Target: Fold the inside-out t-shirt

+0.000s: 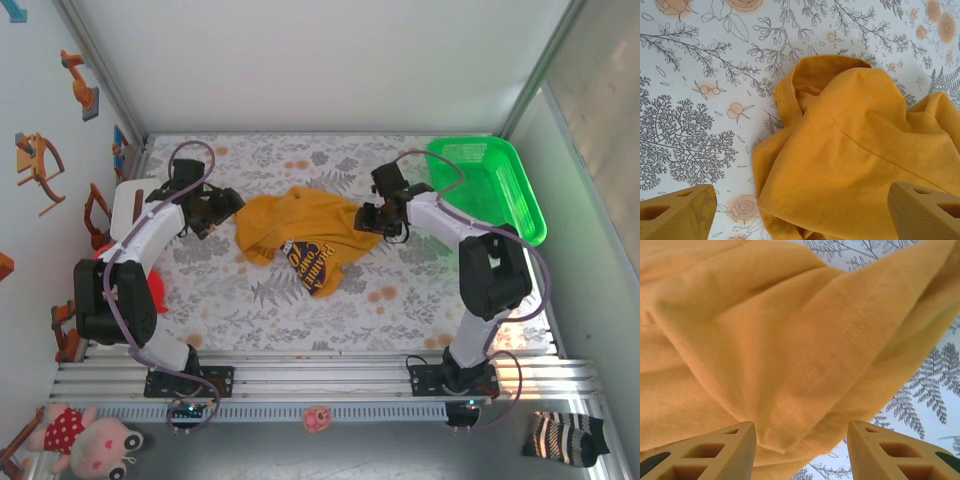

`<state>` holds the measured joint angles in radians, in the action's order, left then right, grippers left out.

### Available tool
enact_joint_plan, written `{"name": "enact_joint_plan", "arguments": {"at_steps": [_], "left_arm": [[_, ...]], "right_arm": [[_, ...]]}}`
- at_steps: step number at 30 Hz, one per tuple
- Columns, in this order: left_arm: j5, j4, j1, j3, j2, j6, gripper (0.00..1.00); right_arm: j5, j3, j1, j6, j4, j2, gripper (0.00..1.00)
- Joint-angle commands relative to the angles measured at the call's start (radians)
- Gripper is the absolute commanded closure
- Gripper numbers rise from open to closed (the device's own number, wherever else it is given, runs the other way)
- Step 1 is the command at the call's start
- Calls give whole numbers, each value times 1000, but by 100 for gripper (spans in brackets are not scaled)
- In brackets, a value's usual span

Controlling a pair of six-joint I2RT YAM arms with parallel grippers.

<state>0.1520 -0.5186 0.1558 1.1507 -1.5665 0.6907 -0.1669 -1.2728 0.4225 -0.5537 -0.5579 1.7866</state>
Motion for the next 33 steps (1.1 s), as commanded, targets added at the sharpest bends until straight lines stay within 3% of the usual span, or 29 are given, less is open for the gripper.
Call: {"name": "enact_joint_plan", "arguments": {"at_steps": [1,6,10,15,16,17,18,19,24,33], "left_arm": [[-5,-31,-9,29,-6,-41,9],[-2,-27,-18,35,-8,-52,8],[-6,-26,-19,35,-5,-60,1],[-10,-21,-27,33,18,-64,3],[-12,-19,-27,34,25,-64,3],[-13,-20,-29,34,29,-67,3],[-18,-21,-30,38,35,-68,3],[-28,-26,-29,42,38,-70,3],[-118,-49,-29,52,59,-91,3],[-171,30,-27,6,131,-65,3]], "right_arm": [[-8,33,2,-66,30,-11,50],[-54,33,10,-101,85,26,56],[-68,-17,9,-103,91,75,72],[-108,-45,11,-130,102,113,68],[-114,-43,10,-132,105,111,71],[-116,-43,10,-131,107,108,79],[-117,-42,12,-128,106,103,94],[-116,-43,9,-125,104,91,100],[-102,-90,-1,-85,54,-12,100],[-84,-272,-82,-11,-108,-268,100]]}}
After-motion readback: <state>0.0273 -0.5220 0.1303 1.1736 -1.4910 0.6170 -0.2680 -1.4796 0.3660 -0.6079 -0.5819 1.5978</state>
